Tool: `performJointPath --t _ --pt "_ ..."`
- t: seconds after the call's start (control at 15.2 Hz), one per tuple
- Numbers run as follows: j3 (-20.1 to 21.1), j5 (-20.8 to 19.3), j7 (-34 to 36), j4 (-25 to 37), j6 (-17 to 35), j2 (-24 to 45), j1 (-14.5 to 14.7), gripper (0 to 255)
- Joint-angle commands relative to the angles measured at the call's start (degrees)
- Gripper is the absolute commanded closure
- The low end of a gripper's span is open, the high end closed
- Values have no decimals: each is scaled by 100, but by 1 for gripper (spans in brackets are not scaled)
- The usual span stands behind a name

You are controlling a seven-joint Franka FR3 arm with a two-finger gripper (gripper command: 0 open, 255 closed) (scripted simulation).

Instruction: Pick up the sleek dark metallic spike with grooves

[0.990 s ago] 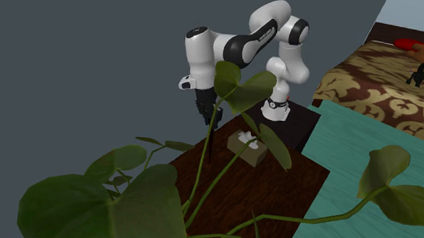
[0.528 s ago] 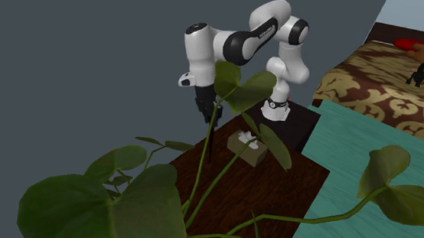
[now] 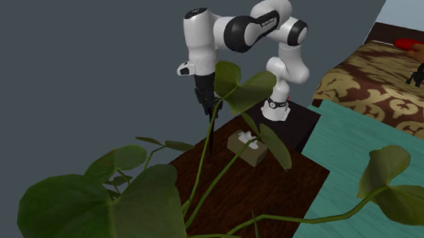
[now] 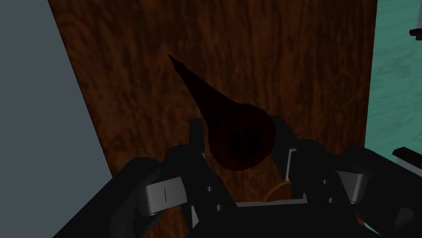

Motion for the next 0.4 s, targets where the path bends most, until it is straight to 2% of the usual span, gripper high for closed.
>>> performJointPath --t 0.0,0.33 --pt "5 -3 47 160 -157 0 3 255" --pt "7 1 101 512 -432 71 -16 255"
